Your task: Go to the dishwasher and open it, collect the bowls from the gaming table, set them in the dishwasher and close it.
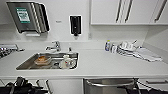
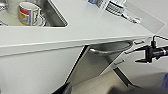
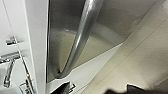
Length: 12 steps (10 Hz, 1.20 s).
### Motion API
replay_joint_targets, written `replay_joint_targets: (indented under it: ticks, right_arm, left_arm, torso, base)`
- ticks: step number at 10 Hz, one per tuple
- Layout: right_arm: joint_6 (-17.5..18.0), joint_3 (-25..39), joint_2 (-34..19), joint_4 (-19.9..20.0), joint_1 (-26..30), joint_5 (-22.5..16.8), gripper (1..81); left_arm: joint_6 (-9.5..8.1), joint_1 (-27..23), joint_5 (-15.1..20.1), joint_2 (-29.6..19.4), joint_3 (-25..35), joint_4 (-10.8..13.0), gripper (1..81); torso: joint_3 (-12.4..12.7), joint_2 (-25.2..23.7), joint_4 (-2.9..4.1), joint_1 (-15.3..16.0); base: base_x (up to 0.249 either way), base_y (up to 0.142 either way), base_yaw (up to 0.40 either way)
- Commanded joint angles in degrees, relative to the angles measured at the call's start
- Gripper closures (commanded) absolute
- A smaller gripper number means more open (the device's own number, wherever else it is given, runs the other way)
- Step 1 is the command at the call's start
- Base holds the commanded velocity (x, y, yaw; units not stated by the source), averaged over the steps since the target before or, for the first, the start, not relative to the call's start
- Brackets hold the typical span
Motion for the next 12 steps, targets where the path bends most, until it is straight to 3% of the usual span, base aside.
replay_joint_targets:
  ticks: [1, 3, 9, 12]
  right_arm:
    - [5.1, -0.7, -2.1, 1.3, 9.0, -0.6, 1.0]
    - [8.8, -4.1, -0.6, 1.3, 9.3, -1.2, 1.0]
    - [11.6, -13.1, 9.8, 1.3, 11.2, -4.4, 1.0]
    - [13.3, -18.8, 12.6, 1.3, 11.1, -8.6, 1.0]
  left_arm:
    - [0.02, -5.0, 0.6, -1.4, 0.3, 0.2, 1.0]
    - [0.02, -5.0, 0.6, -1.3, 0.2, 0.3, 1.0]
    - [0.19, -5.0, 0.6, -2.5, -0.6, 0.2, 1.0]
    - [0.19, -5.0, 0.5, -2.2, -1.0, 0.2, 1.0]
  torso:
    - [0.0, 0.0, 0.00, 0.0]
    - [0.0, 0.0, 0.00, 0.0]
    - [0.0, 0.0, 0.00, 0.0]
    - [0.0, 0.0, 0.00, 0.0]
  base:
    - [0.000, 0.000, 0.000]
    - [0.000, 0.000, 0.000]
    - [0.000, 0.000, 0.000]
    - [0.000, 0.000, 0.000]
